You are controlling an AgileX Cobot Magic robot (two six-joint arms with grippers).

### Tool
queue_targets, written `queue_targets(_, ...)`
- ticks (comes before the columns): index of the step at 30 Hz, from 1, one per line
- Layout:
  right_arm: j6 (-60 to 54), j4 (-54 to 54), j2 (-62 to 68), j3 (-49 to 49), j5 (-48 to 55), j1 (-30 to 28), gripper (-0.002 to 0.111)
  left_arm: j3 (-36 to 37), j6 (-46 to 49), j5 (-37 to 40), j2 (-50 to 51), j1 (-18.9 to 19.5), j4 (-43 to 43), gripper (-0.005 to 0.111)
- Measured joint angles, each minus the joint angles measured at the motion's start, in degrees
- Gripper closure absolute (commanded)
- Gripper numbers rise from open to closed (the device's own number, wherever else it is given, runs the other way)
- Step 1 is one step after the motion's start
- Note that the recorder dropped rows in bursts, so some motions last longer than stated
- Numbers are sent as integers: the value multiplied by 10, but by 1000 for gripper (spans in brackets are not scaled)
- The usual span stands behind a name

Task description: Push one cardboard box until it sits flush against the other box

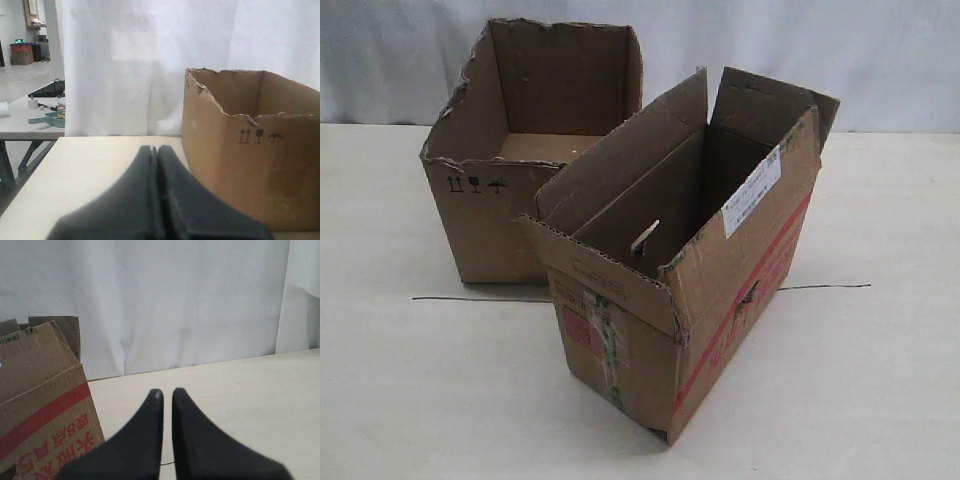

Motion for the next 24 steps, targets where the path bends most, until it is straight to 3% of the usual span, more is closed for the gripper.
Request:
queue_targets(20, 0, 0, 0, 0, -3, 0, 103, 0, 0, -1, 0, 0, 0, 107)
queue_targets(24, 18, 75, 0, 0, -64, 0, 103, 0, 0, -1, 0, 0, 0, 107)
